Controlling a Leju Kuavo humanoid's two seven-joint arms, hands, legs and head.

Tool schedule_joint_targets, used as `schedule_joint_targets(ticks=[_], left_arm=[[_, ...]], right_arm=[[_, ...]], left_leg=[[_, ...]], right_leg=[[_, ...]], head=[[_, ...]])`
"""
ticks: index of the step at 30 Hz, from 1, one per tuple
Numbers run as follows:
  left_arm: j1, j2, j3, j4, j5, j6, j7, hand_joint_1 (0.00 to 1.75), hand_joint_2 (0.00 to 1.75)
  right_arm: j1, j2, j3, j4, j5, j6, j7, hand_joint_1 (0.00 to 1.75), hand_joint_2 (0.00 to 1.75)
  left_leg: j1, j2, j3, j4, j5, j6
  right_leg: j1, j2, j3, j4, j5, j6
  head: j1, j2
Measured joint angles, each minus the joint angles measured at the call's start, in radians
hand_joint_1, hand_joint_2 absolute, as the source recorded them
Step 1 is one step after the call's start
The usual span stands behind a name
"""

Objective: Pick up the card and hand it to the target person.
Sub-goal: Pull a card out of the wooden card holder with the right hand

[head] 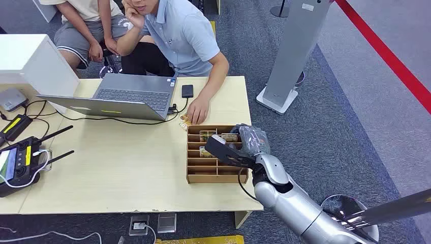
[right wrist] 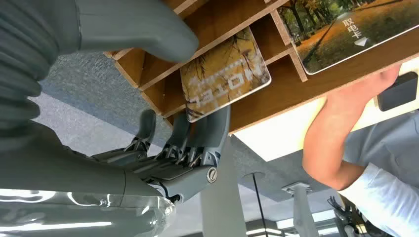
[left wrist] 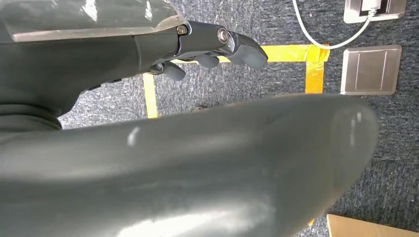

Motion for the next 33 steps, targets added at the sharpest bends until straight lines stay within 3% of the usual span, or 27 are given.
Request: schedule_joint_targets(ticks=[9, 13, 33], left_arm=[[0.0, 0.0, -0.003, 0.0, -0.004, -0.001, 0.0, 0.0, 0.0], [0.0, 0.0, -0.009, 0.0, -0.007, -0.002, -0.003, 0.0, 1.75], [0.0, 0.0, -0.017, 0.0, -0.013, -0.013, -0.018, 0.0, 1.75]], right_arm=[[-0.004, 0.0, 0.0, -0.003, 0.005, -0.008, 0.004, 1.45, 1.75], [-0.005, 0.0, 0.0, -0.005, 0.008, -0.009, 0.005, 1.49, 1.75], [-0.002, -0.004, -0.003, -0.035, -0.018, 0.003, 0.003, 1.5, 1.75]], left_leg=[[0.0, 0.0, 0.0, 0.0, 0.0, 0.0], [0.0, 0.0, 0.0, 0.0, 0.0, 0.0], [0.0, 0.0, 0.0, 0.0, 0.0, 0.0]], right_leg=[[0.0, 0.0, 0.0, 0.0, 0.0, 0.0], [0.0, 0.0, 0.0, 0.0, 0.0, 0.0], [0.0, 0.0, 0.0, 0.0, 0.0, 0.0]], head=[[0.0, 0.0], [0.0, 0.0], [0.0, 0.0]])
